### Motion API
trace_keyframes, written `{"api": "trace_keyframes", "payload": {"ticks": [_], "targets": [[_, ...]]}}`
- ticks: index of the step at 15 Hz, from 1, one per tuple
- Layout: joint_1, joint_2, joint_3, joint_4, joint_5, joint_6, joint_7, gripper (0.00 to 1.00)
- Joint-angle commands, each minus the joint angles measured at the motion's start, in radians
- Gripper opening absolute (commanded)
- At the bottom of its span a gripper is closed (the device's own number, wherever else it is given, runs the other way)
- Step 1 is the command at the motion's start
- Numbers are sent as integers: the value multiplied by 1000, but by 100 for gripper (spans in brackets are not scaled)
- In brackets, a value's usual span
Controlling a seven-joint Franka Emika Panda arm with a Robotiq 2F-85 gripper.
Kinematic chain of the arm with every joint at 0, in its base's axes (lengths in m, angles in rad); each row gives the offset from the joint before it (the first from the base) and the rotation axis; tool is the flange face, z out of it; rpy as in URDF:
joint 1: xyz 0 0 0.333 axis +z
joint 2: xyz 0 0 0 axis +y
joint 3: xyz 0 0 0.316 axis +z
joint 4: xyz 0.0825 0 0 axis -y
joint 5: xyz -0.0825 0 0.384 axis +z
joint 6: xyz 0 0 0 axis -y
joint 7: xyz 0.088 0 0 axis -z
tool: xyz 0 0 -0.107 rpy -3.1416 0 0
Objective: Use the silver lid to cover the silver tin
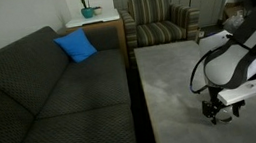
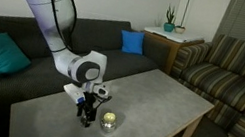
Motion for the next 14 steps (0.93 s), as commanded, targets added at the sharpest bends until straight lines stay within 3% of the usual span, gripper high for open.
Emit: {"api": "trace_keyframes", "payload": {"ticks": [1,8,14], "targets": [[-36,11,30,8,-4,29,-77,100],[-23,17,18,25,0,3,-59,100],[-78,18,57,-6,14,46,-123,100]]}}
